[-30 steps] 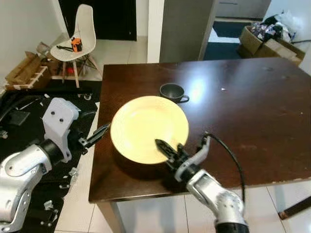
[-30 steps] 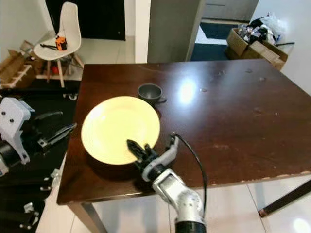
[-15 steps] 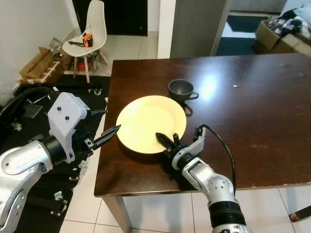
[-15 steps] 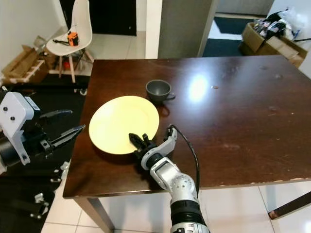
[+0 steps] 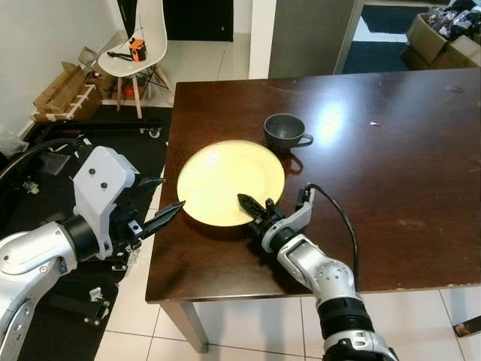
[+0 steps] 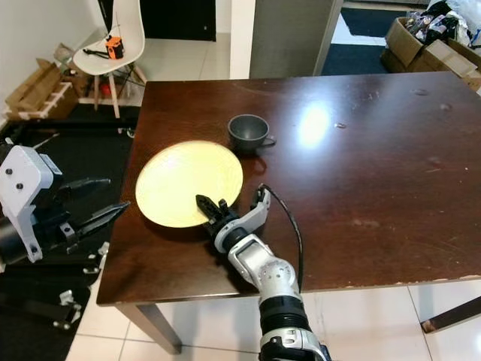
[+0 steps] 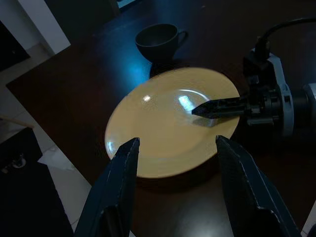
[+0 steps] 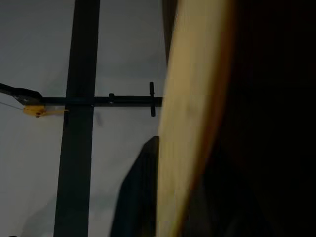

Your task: Setting the table

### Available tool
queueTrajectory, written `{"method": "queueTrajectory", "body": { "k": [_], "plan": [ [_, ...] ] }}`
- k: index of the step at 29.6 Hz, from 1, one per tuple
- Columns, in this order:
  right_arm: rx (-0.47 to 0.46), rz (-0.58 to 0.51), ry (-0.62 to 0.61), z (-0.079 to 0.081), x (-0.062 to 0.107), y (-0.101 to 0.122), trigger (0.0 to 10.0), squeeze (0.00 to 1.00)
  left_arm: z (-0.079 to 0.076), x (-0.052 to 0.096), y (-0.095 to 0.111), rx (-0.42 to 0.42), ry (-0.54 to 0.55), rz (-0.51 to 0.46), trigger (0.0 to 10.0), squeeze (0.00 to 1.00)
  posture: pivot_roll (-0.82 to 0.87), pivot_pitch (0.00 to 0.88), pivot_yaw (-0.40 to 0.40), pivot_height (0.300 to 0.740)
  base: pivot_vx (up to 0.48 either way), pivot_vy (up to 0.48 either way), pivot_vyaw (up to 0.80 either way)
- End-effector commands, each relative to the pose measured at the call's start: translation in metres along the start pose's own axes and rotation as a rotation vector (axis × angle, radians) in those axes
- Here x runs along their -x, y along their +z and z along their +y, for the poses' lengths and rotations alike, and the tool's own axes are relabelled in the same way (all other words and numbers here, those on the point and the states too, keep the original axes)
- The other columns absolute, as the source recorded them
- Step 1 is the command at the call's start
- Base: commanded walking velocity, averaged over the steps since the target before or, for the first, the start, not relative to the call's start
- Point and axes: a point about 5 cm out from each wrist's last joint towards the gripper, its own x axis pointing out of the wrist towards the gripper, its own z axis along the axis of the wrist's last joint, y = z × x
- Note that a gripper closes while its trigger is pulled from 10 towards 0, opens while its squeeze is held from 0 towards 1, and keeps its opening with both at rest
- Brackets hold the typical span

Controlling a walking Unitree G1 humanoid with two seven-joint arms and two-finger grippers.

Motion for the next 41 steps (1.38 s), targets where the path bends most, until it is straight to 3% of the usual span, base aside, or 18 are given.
{"method": "queueTrajectory", "body": {
  "k": [1, 7, 8, 9, 10, 14, 17, 20, 24, 28, 30, 31, 33, 34, 36, 37, 38, 41],
  "plan": [
    [-0.059, 0.050, 0.033, 0.009, -0.012, -0.027, 10.0, 1.00, -0.003, 0.001, -0.001, 0.001, -0.009, 0.012, 10.0, 0.00, 0.22, 0.155, 0.109, 0.740, 0.000, 0.000, 0.00],
    [-0.047, 0.024, 0.033, 0.018, -0.011, -0.019, 10.0, 1.00, -0.004, -0.002, -0.002, 0.009, -0.006, 0.007, 10.0, 0.00, 0.20, 0.151, 0.101, 0.740, 0.000, 0.000, 0.00],
    [-0.046, -0.005, 0.005, 0.024, -0.007, -0.013, 10.0, 0.10, -0.006, -0.004, -0.002, 0.015, -0.005, -0.001, 10.0, 0.00, 0.19, 0.147, 0.094, 0.740, 0.000, 0.000, 0.00],
    [-0.047, -0.011, -0.002, 0.025, -0.006, -0.011, 10.0, 0.10, -0.006, -0.004, -0.002, 0.016, -0.005, -0.003, 10.0, 0.00, 0.19, 0.147, 0.094, 0.740, 0.000, 0.000, 0.00],
    [-0.042, -0.013, -0.020, 0.026, -0.003, -0.011, 10.0, 0.00, -0.006, -0.005, -0.002, 0.017, -0.005, -0.004, 10.0, 0.00, 0.18, 0.144, 0.089, 0.740, 0.000, 0.000, 0.00],
    [-0.046, -0.013, -0.039, 0.031, 0.010, -0.012, 10.0, 0.00, -0.007, -0.006, -0.003, 0.023, -0.004, -0.009, 10.0, 0.00, 0.17, 0.143, 0.085, 0.740, 0.000, 0.000, 0.00],
    [-0.050, 0.006, -0.092, 0.028, 0.033, -0.018, 10.0, 0.00, -0.008, -0.011, -0.005, 0.030, -0.008, -0.018, 10.0, 0.00, 0.14, 0.139, 0.076, 0.740, 0.000, 0.000, 0.00],
    [-0.039, 0.028, -0.164, 0.016, 0.059, -0.025, 10.0, 0.00, -0.010, -0.015, -0.006, 0.038, -0.012, -0.031, 10.0, 0.00, 0.12, 0.135, 0.072, 0.740, 0.000, 0.000, 0.00],
    [-0.024, 0.024, -0.257, 0.001, 0.080, -0.023, 10.0, 0.00, -0.011, -0.020, -0.008, 0.046, -0.013, -0.040, 10.0, 0.00, 0.09, 0.125, 0.064, 0.740, 0.000, 0.000, 0.00],
    [0.017, 0.009, -0.308, -0.006, 0.090, -0.017, 10.0, 0.00, -0.012, -0.022, -0.011, 0.057, -0.011, -0.041, 10.0, 0.00, 0.08, 0.118, 0.061, 0.740, 0.000, 0.000, 0.00],
    [0.194, -0.044, -0.353, -0.010, 0.098, -0.005, 10.0, 0.00, -0.014, -0.025, -0.020, 0.119, 0.003, -0.034, 10.0, 0.00, 0.06, 0.107, 0.061, 0.740, 0.000, 0.000, 0.00],
    [0.194, -0.044, -0.353, -0.010, 0.098, -0.005, 10.0, 0.00, -0.014, -0.025, -0.020, 0.119, 0.003, -0.034, 10.0, 0.00, 0.06, 0.107, 0.061, 0.740, 0.000, 0.000, 0.00],
    [0.421, -0.128, -0.322, -0.003, 0.100, 0.009, 10.0, 0.00, -0.016, -0.024, -0.038, 0.211, 0.038, -0.001, 10.0, 0.00, 0.05, 0.096, 0.062, 0.740, 0.000, 0.000, 0.00],
    [0.421, -0.128, -0.322, -0.003, 0.100, 0.009, 10.0, 0.00, -0.016, -0.024, -0.038, 0.211, 0.038, -0.001, 10.0, 0.00, 0.05, 0.096, 0.062, 0.740, 0.000, 0.000, 0.00],
    [0.585, -0.196, -0.290, 0.005, 0.097, 0.018, 10.0, 0.00, -0.023, -0.020, -0.064, 0.280, 0.070, 0.073, 10.0, 0.00, 0.04, 0.088, 0.060, 0.740, 0.000, 0.000, 0.00],
    [0.585, -0.196, -0.290, 0.005, 0.097, 0.018, 10.0, 0.00, -0.023, -0.020, -0.064, 0.280, 0.070, 0.073, 10.0, 0.00, 0.04, 0.088, 0.060, 0.740, 0.000, 0.000, 0.00],
    [0.702, -0.211, -0.265, 0.011, 0.094, 0.018, 10.0, 0.00, -0.029, -0.014, -0.082, 0.333, 0.099, 0.128, 10.0, 0.00, 0.04, 0.080, 0.059, 0.740, 0.000, 0.000, 0.00],
    [0.820, -0.195, -0.237, 0.016, 0.093, 0.013, 10.0, 0.00, -0.033, -0.010, -0.095, 0.363, 0.127, 0.160, 10.0, 0.00, 0.03, 0.074, 0.054, 0.740, 0.000, 0.000, 0.00]
  ]
}}
